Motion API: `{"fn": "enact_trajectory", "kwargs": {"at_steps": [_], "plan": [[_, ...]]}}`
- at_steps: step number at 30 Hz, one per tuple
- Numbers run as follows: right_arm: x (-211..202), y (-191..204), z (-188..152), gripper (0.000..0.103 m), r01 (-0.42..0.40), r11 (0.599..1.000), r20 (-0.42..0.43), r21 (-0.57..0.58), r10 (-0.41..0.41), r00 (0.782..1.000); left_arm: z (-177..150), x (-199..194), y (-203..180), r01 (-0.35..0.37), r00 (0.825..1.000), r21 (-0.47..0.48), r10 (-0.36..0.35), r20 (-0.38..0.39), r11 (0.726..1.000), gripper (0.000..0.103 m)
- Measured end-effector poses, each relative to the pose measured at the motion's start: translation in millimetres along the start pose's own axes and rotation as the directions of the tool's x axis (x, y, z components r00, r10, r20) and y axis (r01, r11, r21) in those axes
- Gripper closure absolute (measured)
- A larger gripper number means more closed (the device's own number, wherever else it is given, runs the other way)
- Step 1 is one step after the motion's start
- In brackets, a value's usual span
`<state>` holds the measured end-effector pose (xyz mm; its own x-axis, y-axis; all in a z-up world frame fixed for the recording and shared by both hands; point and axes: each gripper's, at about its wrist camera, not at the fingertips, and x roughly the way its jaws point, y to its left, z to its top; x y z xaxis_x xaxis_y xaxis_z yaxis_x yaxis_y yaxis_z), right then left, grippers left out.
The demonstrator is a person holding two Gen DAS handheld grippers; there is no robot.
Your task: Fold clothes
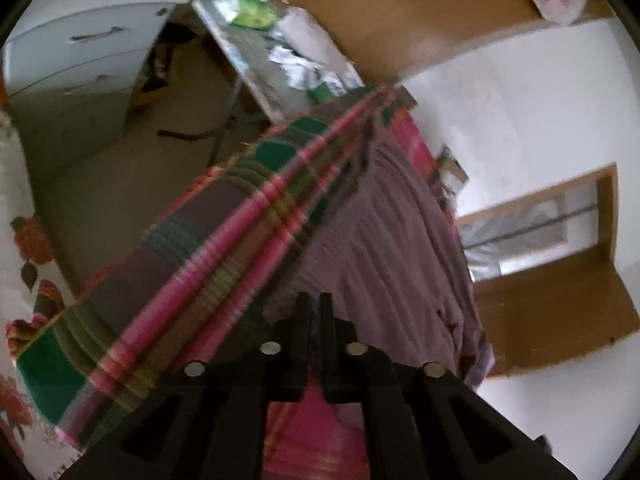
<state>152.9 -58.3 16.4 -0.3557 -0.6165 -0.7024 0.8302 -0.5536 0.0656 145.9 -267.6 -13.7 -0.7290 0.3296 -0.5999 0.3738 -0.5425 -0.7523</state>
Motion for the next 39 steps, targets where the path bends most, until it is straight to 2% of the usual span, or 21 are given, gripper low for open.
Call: {"fn": "enact_trajectory", "kwargs": {"at_steps": [2,5,9,11,14,16,17,18,20,22,23,26,27,29,31,33,34,36,39], "plan": [[8,2,-5,0.101,-0.014,1.000,-0.047,0.000,0.014,0.999,-1,1,-2,-0.003,1.000,-0.010,0.003,0.003,1.000,0.077],[17,-2,-17,0.101,-0.014,1.000,-0.096,0.019,0.015,0.995,-2,5,-3,-0.017,1.000,-0.021,0.017,-0.007,1.000,0.076],[3,-5,-16,0.099,0.014,1.000,-0.082,0.007,-0.014,0.997,-1,12,-4,-0.054,0.998,-0.023,0.054,-0.015,0.998,0.076],[-11,-10,-18,0.092,0.024,1.000,-0.086,-0.011,-0.025,0.996,1,15,-4,-0.063,0.998,-0.033,0.063,-0.013,0.997,0.076],[-41,-39,-28,0.086,0.086,0.996,-0.062,0.037,-0.083,0.995,3,19,-5,-0.073,0.997,-0.029,0.073,-0.002,0.997,0.076],[-69,-77,-44,0.083,0.146,0.979,-0.046,0.140,-0.141,0.989,4,19,-4,-0.077,0.997,-0.028,0.077,0.006,0.997,0.078],[-85,-100,-54,0.082,0.202,0.958,-0.046,0.204,-0.197,0.979,4,18,-4,-0.081,0.997,-0.037,0.082,0.009,0.996,0.078],[-101,-121,-67,0.080,0.275,0.923,-0.061,0.270,-0.268,0.961,5,15,-5,-0.093,0.995,-0.032,0.093,0.018,0.995,0.078],[-132,-164,-93,0.080,0.425,0.813,-0.119,0.397,-0.413,0.903,5,9,-14,-0.118,0.992,0.011,0.118,0.053,0.993,0.078],[-169,-207,-125,0.077,0.556,0.647,-0.190,0.522,-0.547,0.815,4,2,-26,-0.098,0.992,0.060,0.092,0.090,0.993,0.078],[-187,-223,-140,0.076,0.595,0.568,-0.220,0.569,-0.591,0.776,4,-1,-32,-0.090,0.991,0.079,0.082,0.102,0.993,0.078],[-232,-261,-180,0.073,0.648,0.356,-0.299,0.673,-0.671,0.679,0,3,-61,-0.078,0.992,0.177,0.059,0.107,0.981,0.078],[-244,-272,-193,0.069,0.658,0.293,-0.328,0.693,-0.684,0.651,-2,6,-73,-0.074,0.993,0.219,0.052,0.104,0.973,0.078],[-264,-289,-220,0.066,0.673,0.184,-0.389,0.716,-0.695,0.604,-7,21,-97,-0.049,0.998,0.302,0.034,0.054,0.952,0.078],[-278,-303,-245,0.063,0.684,0.097,-0.450,0.723,-0.685,0.573,-14,41,-121,-0.013,1.000,0.382,0.020,-0.014,0.924,0.078],[-280,-309,-260,0.060,0.705,0.043,-0.499,0.708,-0.676,0.542,-20,60,-145,0.028,0.996,0.456,0.011,-0.083,0.890,0.078],[-282,-311,-267,0.054,0.706,0.020,-0.512,0.708,-0.675,0.531,-24,70,-155,0.048,0.993,0.485,0.012,-0.120,0.873,0.078],[-288,-316,-278,0.046,0.692,-0.012,-0.515,0.722,-0.678,0.525,-31,96,-174,0.112,0.978,0.507,-0.003,-0.210,0.855,0.078],[-293,-321,-283,0.046,0.674,-0.013,-0.507,0.739,-0.670,0.543,-45,128,-196,0.189,0.942,0.515,-0.007,-0.334,0.836,0.078]]}}
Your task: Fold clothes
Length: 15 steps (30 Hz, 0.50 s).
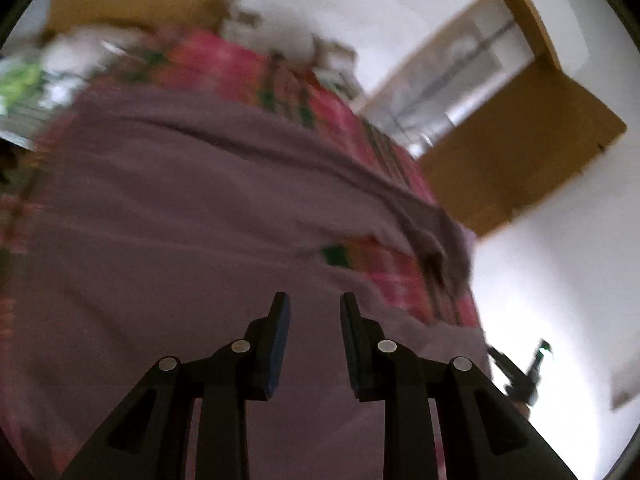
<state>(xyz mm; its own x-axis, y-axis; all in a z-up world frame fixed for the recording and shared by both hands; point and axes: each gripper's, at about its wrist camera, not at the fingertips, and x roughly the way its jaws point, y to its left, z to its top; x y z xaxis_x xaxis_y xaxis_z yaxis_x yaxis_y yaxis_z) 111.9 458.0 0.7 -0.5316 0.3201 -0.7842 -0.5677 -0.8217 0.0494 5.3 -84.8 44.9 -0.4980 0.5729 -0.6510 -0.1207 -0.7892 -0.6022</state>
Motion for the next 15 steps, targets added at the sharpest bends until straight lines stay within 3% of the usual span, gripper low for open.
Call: {"fn": "enact_trajectory", "kwargs": {"at_steps": [8,12,15], "plan": [[10,-8,6,0.049,-0.080,0.995,-0.029,0.060,0.081,0.996,6,63,-43,0.015,0.989,0.095,-0.001,-0.151,0.995,0.078],[7,2,6,0.092,-0.158,0.987,-0.026,0.041,0.159,0.987,3,89,-51,0.012,0.975,0.131,0.018,-0.222,0.991,0.078],[3,20,6,0.099,-0.104,0.993,-0.013,-0.050,0.103,0.995,2,101,-49,0.008,0.970,0.122,0.022,-0.240,0.992,0.078]]}}
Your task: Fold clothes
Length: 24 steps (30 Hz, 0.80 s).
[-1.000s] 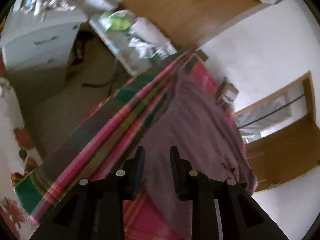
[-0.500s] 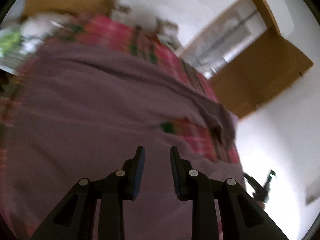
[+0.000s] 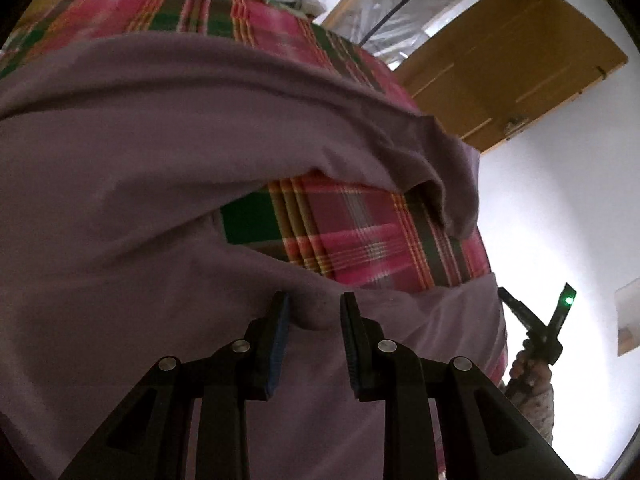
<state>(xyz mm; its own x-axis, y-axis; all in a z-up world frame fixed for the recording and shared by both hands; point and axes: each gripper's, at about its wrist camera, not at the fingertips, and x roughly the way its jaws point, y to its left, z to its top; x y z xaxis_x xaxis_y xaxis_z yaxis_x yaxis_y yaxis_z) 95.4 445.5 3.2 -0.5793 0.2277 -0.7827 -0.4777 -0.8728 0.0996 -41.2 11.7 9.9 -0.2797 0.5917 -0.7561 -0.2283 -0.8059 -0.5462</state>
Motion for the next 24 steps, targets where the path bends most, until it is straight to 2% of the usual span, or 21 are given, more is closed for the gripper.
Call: {"fn": "enact_trajectory", "kwargs": {"at_steps": [2,8,11,14,16,19,22,24], "plan": [[-2,5,1,0.099,0.010,1.000,0.004,-0.024,-0.010,1.000,3,5,4,-0.008,1.000,-0.022,0.008,-0.002,1.000,0.078],[-15,-7,8,0.100,0.015,0.999,0.057,0.044,-0.017,0.998,10,8,15,-0.034,0.999,-0.070,0.035,0.020,0.997,0.078],[-22,-10,14,0.103,0.044,0.997,0.093,0.061,-0.050,0.994,11,9,18,-0.023,0.999,-0.089,0.026,0.031,0.996,0.078],[-21,-14,15,0.103,0.137,0.989,0.095,0.050,-0.141,0.985,11,8,22,-0.008,0.999,-0.109,0.013,0.040,0.994,0.078],[-19,-17,14,0.103,0.118,0.991,0.076,0.064,-0.123,0.990,10,5,24,-0.007,0.999,-0.119,0.012,0.046,0.993,0.078],[-21,-12,16,0.101,0.120,0.991,0.077,0.054,-0.124,0.989,10,0,19,-0.042,0.997,-0.103,0.049,0.064,0.994,0.078],[-16,8,25,0.100,0.043,0.999,0.059,0.009,-0.043,0.997,12,-13,4,-0.104,0.985,-0.022,0.106,0.136,0.994,0.078],[-10,23,34,0.097,-0.015,1.000,0.042,-0.020,0.015,0.999,14,-24,-4,-0.149,0.970,0.027,0.141,0.196,0.988,0.078]]}}
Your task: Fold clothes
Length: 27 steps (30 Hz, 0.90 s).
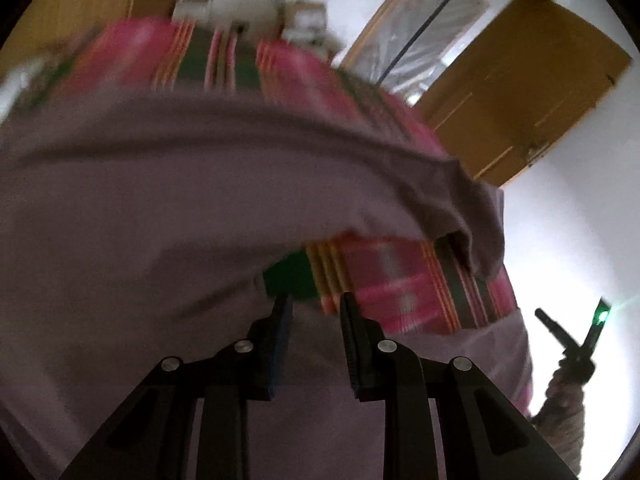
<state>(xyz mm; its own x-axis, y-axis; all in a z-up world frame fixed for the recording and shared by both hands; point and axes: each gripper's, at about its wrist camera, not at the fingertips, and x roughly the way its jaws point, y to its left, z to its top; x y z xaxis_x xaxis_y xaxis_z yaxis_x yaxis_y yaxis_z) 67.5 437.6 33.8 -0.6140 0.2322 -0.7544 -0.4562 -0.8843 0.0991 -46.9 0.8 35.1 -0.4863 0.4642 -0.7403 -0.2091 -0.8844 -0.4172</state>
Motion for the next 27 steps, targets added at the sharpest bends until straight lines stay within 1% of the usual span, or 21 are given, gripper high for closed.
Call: {"fn": "enact_trajectory", "kwargs": {"at_steps": [2,3,4,6,10,12,14,16,18,19,21,23,24,25,26,27], "plan": [[8,18,8,0.090,-0.059,0.998,-0.024,-0.028,0.058,0.998,4,-8,1,-0.038,0.999,0.022,0.038,0.039,0.999,0.078],[13,26,11,0.080,-0.081,0.996,-0.038,-0.046,0.079,0.996,6,-12,3,-0.048,0.998,0.034,0.047,0.051,0.998,0.078],[18,35,15,0.073,-0.103,0.993,-0.052,-0.063,0.100,0.994,8,-15,6,-0.058,0.997,0.040,0.056,0.058,0.998,0.078],[27,52,21,0.070,-0.143,0.984,-0.072,-0.102,0.137,0.988,9,-15,13,-0.092,0.995,0.050,0.090,0.044,0.994,0.078],[49,79,31,0.062,-0.227,0.962,-0.135,-0.149,0.208,0.969,7,-7,15,-0.129,0.992,0.084,0.129,0.010,0.988,0.078],[64,91,35,0.062,-0.248,0.957,-0.172,-0.150,0.222,0.960,7,-4,14,-0.133,0.991,0.116,0.134,-0.002,0.984,0.078],[74,99,38,0.061,-0.257,0.955,-0.190,-0.149,0.228,0.955,7,2,14,-0.145,0.989,0.142,0.149,-0.018,0.979,0.078],[80,106,41,0.061,-0.262,0.954,-0.192,-0.147,0.233,0.953,11,5,19,-0.150,0.988,0.130,0.155,-0.029,0.980,0.078],[81,109,47,0.062,-0.265,0.955,-0.175,-0.132,0.240,0.955,19,4,28,-0.126,0.991,0.094,0.130,-0.036,0.988,0.078],[80,111,51,0.062,-0.259,0.958,-0.161,-0.126,0.238,0.958,23,1,32,-0.126,0.991,0.088,0.128,-0.028,0.988,0.078],[71,114,59,0.062,-0.195,0.972,-0.104,-0.127,0.183,0.978,33,-4,40,-0.130,0.991,0.076,0.131,-0.008,0.989,0.078],[55,124,66,0.062,-0.152,0.976,-0.020,-0.153,0.151,0.988,45,-7,47,-0.142,0.990,0.055,0.141,0.016,0.988,0.078],[46,134,69,0.062,-0.151,0.972,0.026,-0.181,0.158,0.987,51,-7,51,-0.142,0.990,0.034,0.141,0.030,0.989,0.078],[39,145,71,0.062,-0.165,0.963,0.052,-0.214,0.180,0.982,59,-6,55,-0.140,0.989,0.017,0.140,0.040,0.990,0.078],[38,159,70,0.062,-0.196,0.948,0.040,-0.250,0.213,0.976,65,-2,57,-0.134,0.990,0.011,0.133,0.037,0.991,0.078],[39,176,69,0.062,-0.238,0.928,0.009,-0.288,0.251,0.968,69,4,58,-0.122,0.992,0.011,0.122,0.026,0.992,0.078]]}}
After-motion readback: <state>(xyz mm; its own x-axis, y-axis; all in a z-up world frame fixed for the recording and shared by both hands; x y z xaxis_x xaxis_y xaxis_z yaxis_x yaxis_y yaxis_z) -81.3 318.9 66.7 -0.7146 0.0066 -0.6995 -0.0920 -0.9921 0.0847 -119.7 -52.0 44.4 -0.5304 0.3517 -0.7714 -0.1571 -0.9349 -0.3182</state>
